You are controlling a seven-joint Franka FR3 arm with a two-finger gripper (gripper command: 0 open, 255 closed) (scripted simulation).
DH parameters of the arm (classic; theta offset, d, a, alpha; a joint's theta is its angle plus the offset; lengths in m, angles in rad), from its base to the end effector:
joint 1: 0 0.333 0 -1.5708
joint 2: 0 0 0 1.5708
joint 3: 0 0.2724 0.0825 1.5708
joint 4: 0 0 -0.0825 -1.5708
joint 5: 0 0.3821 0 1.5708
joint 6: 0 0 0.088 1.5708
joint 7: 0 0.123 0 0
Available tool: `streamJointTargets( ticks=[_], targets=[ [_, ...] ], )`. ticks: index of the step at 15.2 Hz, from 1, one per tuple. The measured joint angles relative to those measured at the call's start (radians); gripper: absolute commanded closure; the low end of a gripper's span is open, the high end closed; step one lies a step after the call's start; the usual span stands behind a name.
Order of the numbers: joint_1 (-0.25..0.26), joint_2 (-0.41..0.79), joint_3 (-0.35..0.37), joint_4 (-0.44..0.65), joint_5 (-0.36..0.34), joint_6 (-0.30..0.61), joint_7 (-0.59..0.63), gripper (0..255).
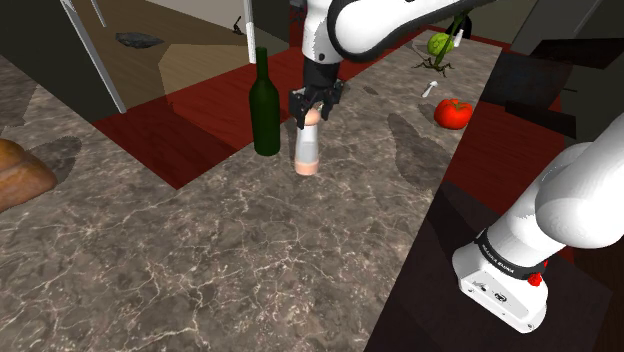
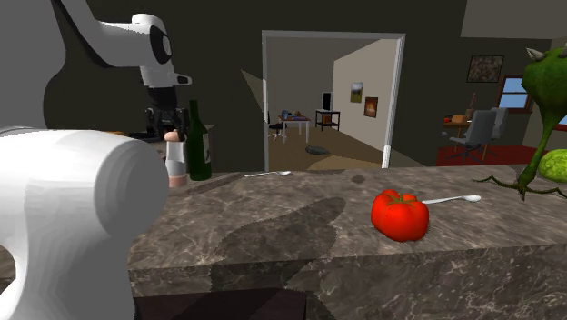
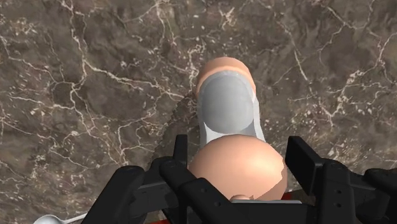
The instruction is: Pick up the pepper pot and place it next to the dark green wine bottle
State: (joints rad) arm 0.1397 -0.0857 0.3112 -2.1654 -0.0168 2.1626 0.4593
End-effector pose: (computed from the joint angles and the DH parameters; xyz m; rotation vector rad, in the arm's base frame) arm 0.4779 0.2311 0.3799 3.1367 0.0006 0.1388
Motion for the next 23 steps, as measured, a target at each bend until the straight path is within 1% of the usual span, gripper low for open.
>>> streamJointTargets(
  ticks=[5, 11, 12, 18, 23],
  targets=[
    [-0.001, 0.023, 0.001, -0.045, -0.010, 0.067, 0.007, 255],
    [-0.001, 0.031, 0.002, -0.050, -0.013, 0.080, 0.010, 255],
    [-0.001, 0.032, 0.002, -0.050, -0.013, 0.080, 0.010, 0],
    [-0.001, 0.031, 0.002, -0.050, -0.013, 0.081, 0.010, 0],
    [0.000, -0.023, -0.002, 0.011, 0.009, -0.031, -0.007, 0]
  ],
)
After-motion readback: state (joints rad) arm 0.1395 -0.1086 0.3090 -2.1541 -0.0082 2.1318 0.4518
